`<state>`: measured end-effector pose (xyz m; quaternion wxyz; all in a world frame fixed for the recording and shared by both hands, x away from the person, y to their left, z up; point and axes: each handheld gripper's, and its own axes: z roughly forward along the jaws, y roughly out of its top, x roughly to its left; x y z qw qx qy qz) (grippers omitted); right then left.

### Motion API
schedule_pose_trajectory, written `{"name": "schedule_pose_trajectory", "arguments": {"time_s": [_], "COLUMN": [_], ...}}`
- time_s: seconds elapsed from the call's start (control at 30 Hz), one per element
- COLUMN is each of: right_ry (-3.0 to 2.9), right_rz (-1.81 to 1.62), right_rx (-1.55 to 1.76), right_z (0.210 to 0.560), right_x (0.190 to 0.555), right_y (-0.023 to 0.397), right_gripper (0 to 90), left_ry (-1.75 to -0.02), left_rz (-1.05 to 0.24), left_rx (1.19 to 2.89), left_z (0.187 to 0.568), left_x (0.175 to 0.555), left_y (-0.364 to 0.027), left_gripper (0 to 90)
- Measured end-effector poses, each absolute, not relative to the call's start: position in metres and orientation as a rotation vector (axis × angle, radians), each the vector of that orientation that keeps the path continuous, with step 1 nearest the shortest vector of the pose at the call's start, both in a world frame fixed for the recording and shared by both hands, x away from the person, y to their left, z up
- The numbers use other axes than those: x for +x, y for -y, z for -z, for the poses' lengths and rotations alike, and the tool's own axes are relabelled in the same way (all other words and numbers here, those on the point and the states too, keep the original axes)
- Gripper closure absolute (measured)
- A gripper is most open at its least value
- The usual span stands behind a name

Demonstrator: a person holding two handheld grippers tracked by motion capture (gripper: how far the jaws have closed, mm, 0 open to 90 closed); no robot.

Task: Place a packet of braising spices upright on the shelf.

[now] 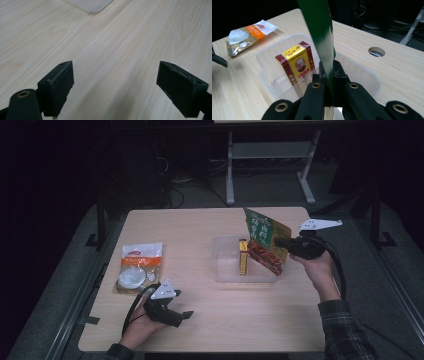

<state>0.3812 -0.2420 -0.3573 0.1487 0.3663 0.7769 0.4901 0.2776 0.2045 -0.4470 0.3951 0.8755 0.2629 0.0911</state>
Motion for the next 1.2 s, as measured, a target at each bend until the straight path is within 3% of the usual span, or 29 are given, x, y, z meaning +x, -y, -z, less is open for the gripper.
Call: {"name": "schedule_pose_trajectory", "arguments": {"time_s": [0.6,0.63,0.7,0.93,1.03,1.2], "right_ry": [-2.254,-2.254,-2.252,-2.244,-2.246,-2.231], "right_rz": [-1.421,-1.416,-1.404,-1.407,-1.375,-1.343], "right_rx": [1.081,1.078,1.089,1.12,1.133,1.137], "right_z": [0.369,0.369,0.371,0.371,0.372,0.376], "right_x": [0.376,0.375,0.375,0.368,0.362,0.349], "right_y": [0.249,0.248,0.248,0.253,0.253,0.258], "right_gripper": [88.4,86.0,71.0,35.9,28.5,26.1], "left_ry": [-0.659,-0.66,-0.654,-0.654,-0.656,-0.65], "left_rz": [-0.138,-0.137,-0.138,-0.128,-0.128,-0.136], "left_rx": [2.284,2.281,2.284,2.283,2.276,2.272], "left_z": [0.452,0.451,0.451,0.451,0.451,0.451], "left_x": [0.279,0.279,0.279,0.279,0.279,0.278], "left_y": [-0.198,-0.198,-0.198,-0.199,-0.198,-0.198], "left_gripper": [13.7,13.7,13.7,14.2,14.3,14.5]}}
